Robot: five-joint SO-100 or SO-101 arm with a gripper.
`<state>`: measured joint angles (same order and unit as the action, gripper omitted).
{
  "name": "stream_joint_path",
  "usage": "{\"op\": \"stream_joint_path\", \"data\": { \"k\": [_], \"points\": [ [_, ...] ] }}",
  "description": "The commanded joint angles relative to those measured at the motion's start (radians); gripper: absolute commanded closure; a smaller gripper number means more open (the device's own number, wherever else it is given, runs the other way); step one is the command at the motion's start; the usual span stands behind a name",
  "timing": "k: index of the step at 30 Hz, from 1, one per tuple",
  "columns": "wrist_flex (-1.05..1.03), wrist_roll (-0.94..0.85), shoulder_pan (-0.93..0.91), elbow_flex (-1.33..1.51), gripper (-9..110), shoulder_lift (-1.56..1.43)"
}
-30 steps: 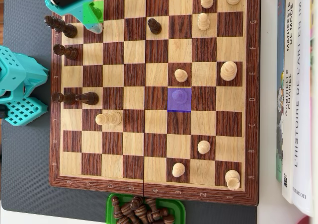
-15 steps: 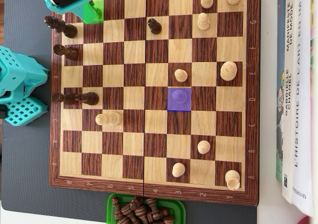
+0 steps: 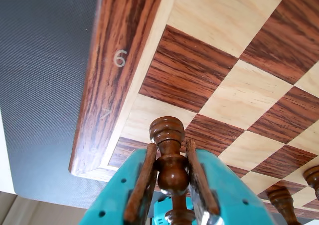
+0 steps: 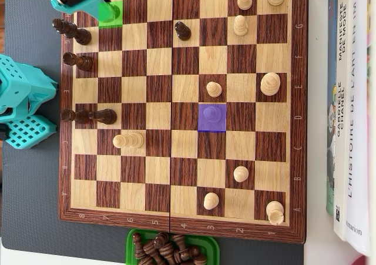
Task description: Play chess
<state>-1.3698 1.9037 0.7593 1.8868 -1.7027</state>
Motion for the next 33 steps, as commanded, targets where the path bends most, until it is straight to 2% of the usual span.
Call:
{"op": "stream_joint_path", "data": {
  "k": [1, 9, 19, 33],
  "points": [
    [-0.011, -0.006, -0.002, -0.008, 98, -0.097],
    [-0.014, -0.006, -0.078, 0.077, 98, -0.322],
    [-0.126, -0.009, -0.385, 0.072, 98, -0.488],
    [-0.13, -0.383, -0.973, -0.021, 98, -0.494]
  ]
}}
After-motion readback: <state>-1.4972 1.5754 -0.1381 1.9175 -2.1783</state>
